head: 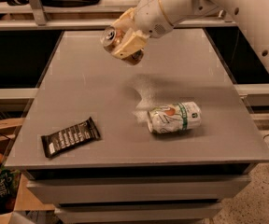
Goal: Place orange can upright
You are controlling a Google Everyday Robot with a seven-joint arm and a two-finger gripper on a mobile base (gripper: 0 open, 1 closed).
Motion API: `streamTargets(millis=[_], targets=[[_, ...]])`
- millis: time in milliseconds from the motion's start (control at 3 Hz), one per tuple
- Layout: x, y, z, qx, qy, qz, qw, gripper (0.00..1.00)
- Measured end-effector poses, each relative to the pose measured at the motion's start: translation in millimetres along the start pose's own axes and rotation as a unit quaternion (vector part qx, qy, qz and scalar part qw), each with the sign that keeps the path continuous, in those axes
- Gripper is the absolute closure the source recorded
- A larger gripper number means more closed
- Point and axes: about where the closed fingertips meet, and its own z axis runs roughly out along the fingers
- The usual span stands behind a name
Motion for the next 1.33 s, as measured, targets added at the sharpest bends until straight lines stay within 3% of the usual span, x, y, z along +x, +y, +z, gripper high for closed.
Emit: streamTargets(millis=[333, 667, 1333], targets=[[-2.5, -0.7, 0.0, 0.009, -0.043, 0.022, 0.9988, 1.00], [-3.9, -2.5, 4.0, 0.012, -0.092, 0.045, 0.9947, 1.00], [-3.1, 3.7, 17.0, 0.015, -0.163, 0.105, 0.9809, 1.00]])
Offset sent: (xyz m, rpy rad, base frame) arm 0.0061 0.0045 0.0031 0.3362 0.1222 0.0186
